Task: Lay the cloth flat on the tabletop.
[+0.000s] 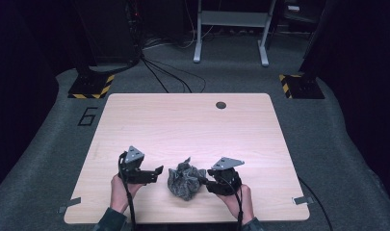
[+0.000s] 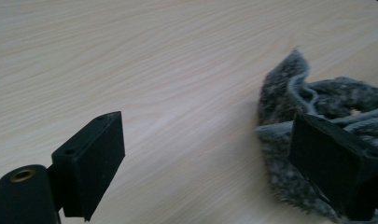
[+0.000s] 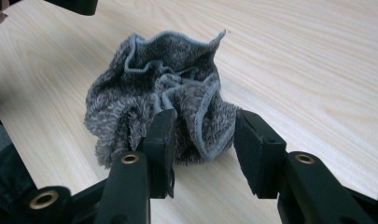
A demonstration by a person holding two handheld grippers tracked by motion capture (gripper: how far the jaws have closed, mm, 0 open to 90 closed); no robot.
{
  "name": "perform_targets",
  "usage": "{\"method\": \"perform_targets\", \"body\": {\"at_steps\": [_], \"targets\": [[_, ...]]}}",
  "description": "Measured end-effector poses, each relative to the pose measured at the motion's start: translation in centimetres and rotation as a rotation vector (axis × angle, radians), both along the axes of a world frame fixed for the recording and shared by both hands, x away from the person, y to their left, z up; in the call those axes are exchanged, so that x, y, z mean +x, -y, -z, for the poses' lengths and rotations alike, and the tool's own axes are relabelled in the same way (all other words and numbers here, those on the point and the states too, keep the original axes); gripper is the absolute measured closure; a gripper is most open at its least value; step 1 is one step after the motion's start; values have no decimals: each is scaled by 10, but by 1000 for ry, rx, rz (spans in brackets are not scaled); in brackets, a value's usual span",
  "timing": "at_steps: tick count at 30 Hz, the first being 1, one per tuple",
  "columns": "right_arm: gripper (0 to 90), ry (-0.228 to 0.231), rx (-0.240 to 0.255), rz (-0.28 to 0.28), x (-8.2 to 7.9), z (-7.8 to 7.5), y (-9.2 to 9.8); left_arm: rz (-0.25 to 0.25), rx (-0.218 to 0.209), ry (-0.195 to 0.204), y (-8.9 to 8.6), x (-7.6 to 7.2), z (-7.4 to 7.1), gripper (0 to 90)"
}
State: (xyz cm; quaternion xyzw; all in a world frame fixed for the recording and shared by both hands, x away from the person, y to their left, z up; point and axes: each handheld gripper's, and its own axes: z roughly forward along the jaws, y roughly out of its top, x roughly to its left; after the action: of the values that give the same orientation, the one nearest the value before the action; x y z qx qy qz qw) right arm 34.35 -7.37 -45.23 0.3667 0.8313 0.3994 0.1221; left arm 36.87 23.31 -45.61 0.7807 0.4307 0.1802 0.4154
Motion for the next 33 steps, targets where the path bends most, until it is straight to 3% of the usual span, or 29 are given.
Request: {"method": "perform_targets", "body": {"at_steps": [6, 8, 10, 12, 14, 15, 17, 22, 33], "targets": [[644, -14, -28, -1, 2, 9, -1, 115, -15, -27, 31, 6, -2, 170], [687, -18, -34, -19, 4, 12, -2, 132, 4, -31, 40, 8, -1, 205], [709, -18, -41, -25, 6, 13, -3, 142, 11, -40, 44, 9, 0, 288], [767, -28, -59, -28, 6, 16, -7, 152, 45, -50, 51, 12, 3, 424], [789, -24, -61, -25, 6, 16, -7, 155, 47, -57, 53, 12, 5, 452], [808, -24, -57, -26, 6, 17, -7, 157, 53, -59, 53, 13, 6, 521], [848, -26, -54, -23, 6, 16, -6, 165, 52, -66, 52, 16, 10, 665], [870, -9, -48, -4, 7, 13, -2, 156, 33, -75, 48, 17, 16, 856], [874, 38, -36, 60, 12, -1, 21, 82, -8, -40, 25, 13, 13, 883]]}}
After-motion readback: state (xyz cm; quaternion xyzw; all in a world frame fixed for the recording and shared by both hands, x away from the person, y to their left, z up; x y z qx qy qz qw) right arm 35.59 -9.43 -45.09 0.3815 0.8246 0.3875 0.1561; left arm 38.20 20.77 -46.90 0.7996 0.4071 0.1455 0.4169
